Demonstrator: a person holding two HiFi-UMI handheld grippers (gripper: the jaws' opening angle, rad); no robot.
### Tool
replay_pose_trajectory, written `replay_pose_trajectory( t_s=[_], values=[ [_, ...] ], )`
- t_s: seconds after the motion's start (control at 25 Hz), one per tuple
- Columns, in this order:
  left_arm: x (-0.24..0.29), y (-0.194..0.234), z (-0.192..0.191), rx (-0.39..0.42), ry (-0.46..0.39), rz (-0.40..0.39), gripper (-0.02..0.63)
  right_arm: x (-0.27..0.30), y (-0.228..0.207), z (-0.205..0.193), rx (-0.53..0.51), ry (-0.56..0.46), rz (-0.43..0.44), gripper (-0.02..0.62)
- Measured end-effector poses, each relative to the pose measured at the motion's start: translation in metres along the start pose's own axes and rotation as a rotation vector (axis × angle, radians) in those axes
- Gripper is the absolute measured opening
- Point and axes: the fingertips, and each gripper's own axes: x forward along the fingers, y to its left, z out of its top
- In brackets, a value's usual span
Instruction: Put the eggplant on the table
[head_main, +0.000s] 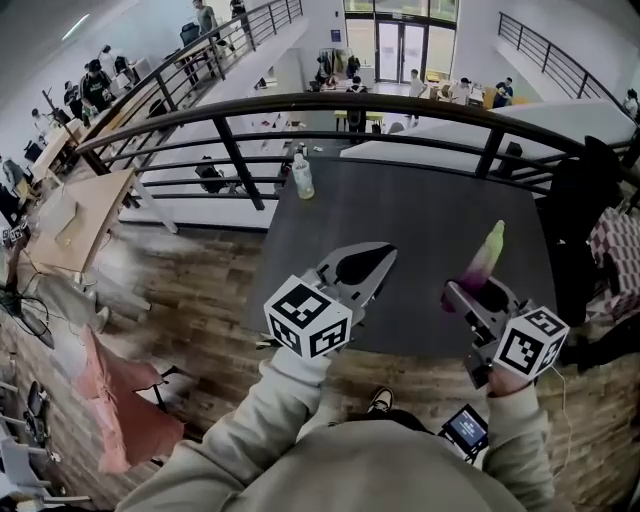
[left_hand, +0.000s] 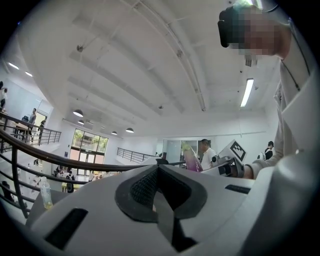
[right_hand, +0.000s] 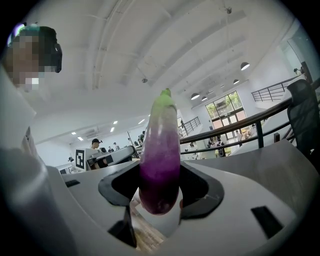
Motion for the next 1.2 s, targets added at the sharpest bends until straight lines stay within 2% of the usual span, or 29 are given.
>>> replay_pose_trajectory(
  t_s=[0.28,0.64,0.96,1.2],
  values=[
    [0.065,0.014,0.001,0.002,0.013,0.003,0.000,0.000,-0.058,0.026,-0.005,0.008,0.016,0.241],
    [0.110,0.023,0.001,0.002,0.045,0.009,0.000,-0.001,-0.102,0.043,0.030,0.011,0.033,0.241],
    [0.130,0.050,-0.009,-0.018,0.047,-0.020,0.000,0.033,-0.114,0.043,0.019,0.030,0.038,0.241],
    [0.149,0.084,0.003,-0.013,0.024,-0.043,0.000,0.065,-0.120,0.048,0.010,0.063,0.032,0.241]
  ],
)
